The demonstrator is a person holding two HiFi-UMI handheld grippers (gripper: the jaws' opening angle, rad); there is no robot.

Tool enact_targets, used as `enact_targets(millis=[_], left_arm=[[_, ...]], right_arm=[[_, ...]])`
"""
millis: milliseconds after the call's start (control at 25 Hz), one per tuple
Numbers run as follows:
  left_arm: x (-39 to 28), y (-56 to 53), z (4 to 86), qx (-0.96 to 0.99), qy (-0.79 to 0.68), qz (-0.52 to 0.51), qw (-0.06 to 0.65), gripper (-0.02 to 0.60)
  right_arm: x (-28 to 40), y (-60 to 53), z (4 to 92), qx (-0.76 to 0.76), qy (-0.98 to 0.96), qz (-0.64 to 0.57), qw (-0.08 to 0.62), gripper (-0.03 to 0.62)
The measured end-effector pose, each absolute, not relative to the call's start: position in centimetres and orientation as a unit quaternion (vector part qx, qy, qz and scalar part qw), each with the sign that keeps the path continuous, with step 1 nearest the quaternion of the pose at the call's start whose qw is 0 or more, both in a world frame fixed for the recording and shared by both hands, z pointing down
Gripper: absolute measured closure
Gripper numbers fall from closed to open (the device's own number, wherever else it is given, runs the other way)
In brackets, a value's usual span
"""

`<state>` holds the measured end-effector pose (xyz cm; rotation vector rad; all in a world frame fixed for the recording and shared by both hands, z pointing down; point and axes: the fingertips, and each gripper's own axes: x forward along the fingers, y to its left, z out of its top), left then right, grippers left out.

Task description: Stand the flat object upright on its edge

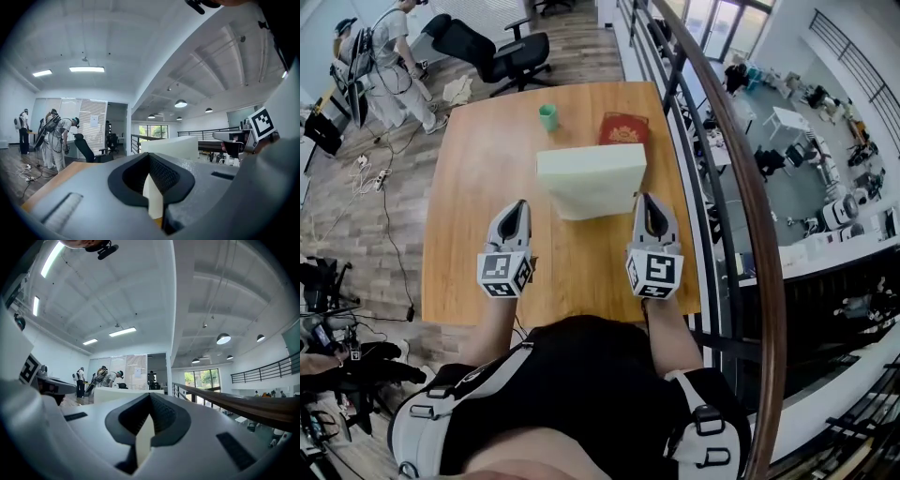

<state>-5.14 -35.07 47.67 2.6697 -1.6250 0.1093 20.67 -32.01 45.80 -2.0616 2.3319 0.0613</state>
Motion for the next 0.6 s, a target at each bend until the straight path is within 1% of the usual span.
enact_targets(millis=[280, 600], left_arm=[[-4.39, -34.9, 46.8, 0.854, -0.52, 0.024, 0.002, 0.577], [-4.63, -34.85, 46.92, 0.849, -0.528, 0.024, 0.008, 0.577]], right_arm=[[19.65, -32.59, 45.8, -0.64, 0.768, 0.02, 0.011, 0.59], [19.51, -32.53, 45.75, -0.637, 0.77, 0.022, 0.022, 0.591]])
